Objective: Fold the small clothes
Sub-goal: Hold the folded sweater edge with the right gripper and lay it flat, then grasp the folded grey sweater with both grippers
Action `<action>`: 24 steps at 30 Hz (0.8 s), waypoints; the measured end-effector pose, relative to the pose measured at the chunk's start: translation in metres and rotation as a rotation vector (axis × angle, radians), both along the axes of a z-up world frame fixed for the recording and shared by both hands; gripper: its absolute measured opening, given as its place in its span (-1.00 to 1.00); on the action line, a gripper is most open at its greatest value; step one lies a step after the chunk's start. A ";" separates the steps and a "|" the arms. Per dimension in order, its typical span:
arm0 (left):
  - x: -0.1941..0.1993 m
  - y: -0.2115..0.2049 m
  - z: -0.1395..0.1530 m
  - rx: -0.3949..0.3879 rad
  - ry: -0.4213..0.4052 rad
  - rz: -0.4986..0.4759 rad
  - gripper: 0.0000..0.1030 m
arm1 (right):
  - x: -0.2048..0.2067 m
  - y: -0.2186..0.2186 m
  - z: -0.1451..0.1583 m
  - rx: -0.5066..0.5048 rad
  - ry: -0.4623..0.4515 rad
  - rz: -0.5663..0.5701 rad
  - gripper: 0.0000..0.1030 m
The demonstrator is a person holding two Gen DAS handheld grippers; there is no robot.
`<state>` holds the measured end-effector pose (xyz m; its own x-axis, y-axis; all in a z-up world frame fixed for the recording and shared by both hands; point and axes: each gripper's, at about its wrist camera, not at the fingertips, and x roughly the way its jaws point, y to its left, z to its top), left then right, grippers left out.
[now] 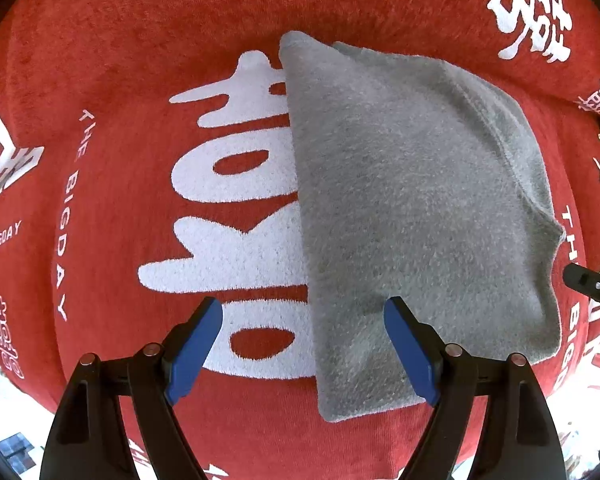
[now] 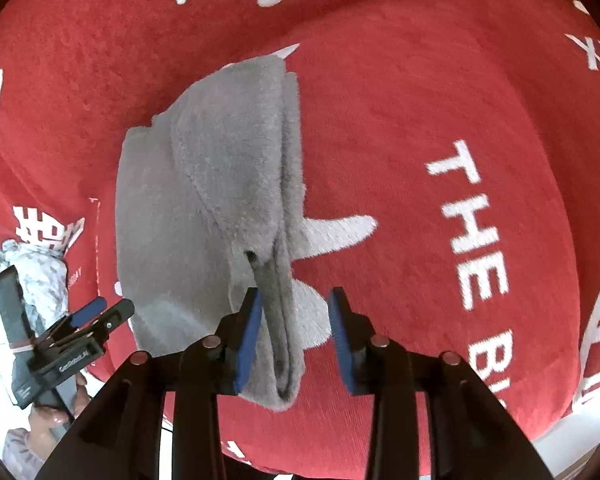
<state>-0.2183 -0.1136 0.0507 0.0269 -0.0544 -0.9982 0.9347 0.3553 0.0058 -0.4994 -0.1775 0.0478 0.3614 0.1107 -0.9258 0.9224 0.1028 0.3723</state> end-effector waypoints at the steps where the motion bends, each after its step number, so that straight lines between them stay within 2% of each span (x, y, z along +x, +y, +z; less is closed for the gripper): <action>1: 0.000 0.000 -0.001 0.002 0.002 -0.001 0.63 | -0.002 0.000 0.001 0.000 0.003 -0.005 -0.09; 2: -0.001 -0.001 -0.001 0.007 0.006 -0.003 0.63 | -0.004 0.000 0.002 0.000 0.005 -0.008 -0.01; 6: -0.002 -0.003 -0.005 0.024 0.015 -0.001 0.63 | -0.008 -0.002 0.002 0.004 0.005 -0.018 0.01; 12: -0.002 -0.007 -0.008 0.022 0.015 -0.004 0.64 | -0.006 -0.003 0.002 0.001 -0.010 -0.020 0.15; 14: -0.002 -0.008 -0.008 0.015 0.004 -0.006 1.00 | -0.006 -0.004 0.001 0.003 -0.014 -0.021 0.26; 17: -0.001 -0.011 -0.004 -0.004 -0.010 0.002 1.00 | -0.007 -0.006 0.002 0.001 -0.028 -0.026 0.39; 19: 0.003 -0.013 -0.004 -0.012 0.015 0.018 1.00 | -0.008 -0.008 0.003 -0.003 -0.040 -0.030 0.61; 24: 0.022 -0.020 -0.003 -0.030 0.066 0.063 1.00 | -0.012 -0.017 0.007 -0.017 -0.072 -0.028 0.61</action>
<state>-0.1961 -0.1333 0.0478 -0.0346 -0.0848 -0.9958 0.9086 0.4123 -0.0666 -0.5113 -0.1941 0.0544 0.4303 0.0841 -0.8988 0.8957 0.0839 0.4367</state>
